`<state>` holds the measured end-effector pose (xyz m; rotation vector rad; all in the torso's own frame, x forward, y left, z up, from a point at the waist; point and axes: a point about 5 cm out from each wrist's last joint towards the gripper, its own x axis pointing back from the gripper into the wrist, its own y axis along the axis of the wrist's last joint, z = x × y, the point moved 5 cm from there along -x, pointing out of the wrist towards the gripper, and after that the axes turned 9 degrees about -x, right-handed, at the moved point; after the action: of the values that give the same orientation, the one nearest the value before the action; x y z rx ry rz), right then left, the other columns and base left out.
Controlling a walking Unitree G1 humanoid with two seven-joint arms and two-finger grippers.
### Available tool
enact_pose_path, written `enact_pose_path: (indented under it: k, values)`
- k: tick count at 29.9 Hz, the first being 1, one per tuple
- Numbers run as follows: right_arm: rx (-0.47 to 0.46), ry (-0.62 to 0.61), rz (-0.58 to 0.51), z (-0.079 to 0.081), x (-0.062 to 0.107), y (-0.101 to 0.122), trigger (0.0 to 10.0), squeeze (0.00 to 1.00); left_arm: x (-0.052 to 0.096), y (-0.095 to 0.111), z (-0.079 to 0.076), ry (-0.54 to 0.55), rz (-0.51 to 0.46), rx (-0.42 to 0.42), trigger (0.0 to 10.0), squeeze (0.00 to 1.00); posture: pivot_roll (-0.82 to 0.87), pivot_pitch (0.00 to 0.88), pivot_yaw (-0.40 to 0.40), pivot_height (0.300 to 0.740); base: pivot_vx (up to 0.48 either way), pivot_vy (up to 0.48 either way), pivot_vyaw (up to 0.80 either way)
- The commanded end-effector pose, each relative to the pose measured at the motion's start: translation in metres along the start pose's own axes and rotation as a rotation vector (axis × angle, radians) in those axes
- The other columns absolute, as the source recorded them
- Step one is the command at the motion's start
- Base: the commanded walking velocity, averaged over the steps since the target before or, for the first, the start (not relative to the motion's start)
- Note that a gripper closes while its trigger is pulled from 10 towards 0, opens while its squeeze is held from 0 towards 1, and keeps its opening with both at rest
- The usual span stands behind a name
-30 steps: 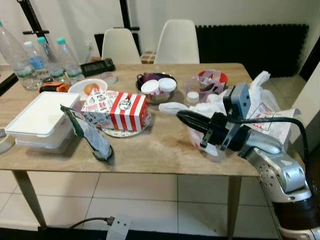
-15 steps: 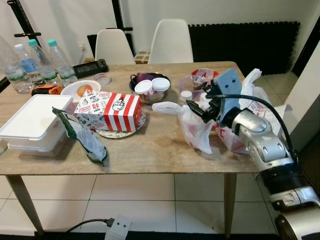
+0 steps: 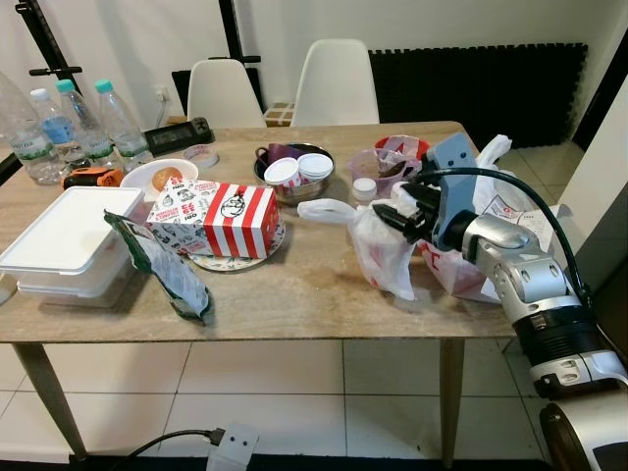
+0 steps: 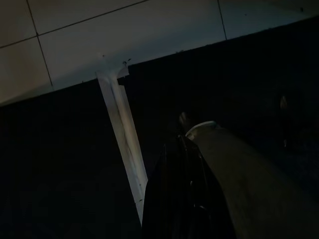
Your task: Restocking fridge
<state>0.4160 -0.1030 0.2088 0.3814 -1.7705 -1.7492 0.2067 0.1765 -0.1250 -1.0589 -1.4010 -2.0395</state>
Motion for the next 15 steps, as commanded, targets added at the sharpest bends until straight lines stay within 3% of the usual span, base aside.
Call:
enact_pose_path:
  k: [1,7,12,15]
  values:
    - [0.002,0.039,0.017,0.006,0.001,-0.004,10.0,0.00,0.001,-0.007,-0.009,-0.016,0.023,-0.006,10.0,0.00,-0.06,0.043,0.033,0.726,0.000,0.000,0.00]
    - [0.017,0.040,0.029,0.006,0.002,-0.005,10.0,0.00,0.001,-0.009,-0.014,-0.020,0.025,-0.009,10.0,0.00,-0.06,0.036,0.036,0.726,0.000,0.000,0.00]
    - [0.000,0.035,0.028,0.005,0.002,-0.006,10.0,0.00,0.003,-0.012,-0.005,-0.014,0.025,-0.009,10.0,0.00,-0.07,0.028,0.038,0.726,0.000,0.000,0.00]
    - [-0.028,0.048,0.011,0.006,0.002,-0.002,10.0,0.00,0.004,-0.010,0.009,-0.004,0.015,-0.016,10.0,0.00,-0.07,0.020,0.041,0.726,0.000,0.000,0.00]
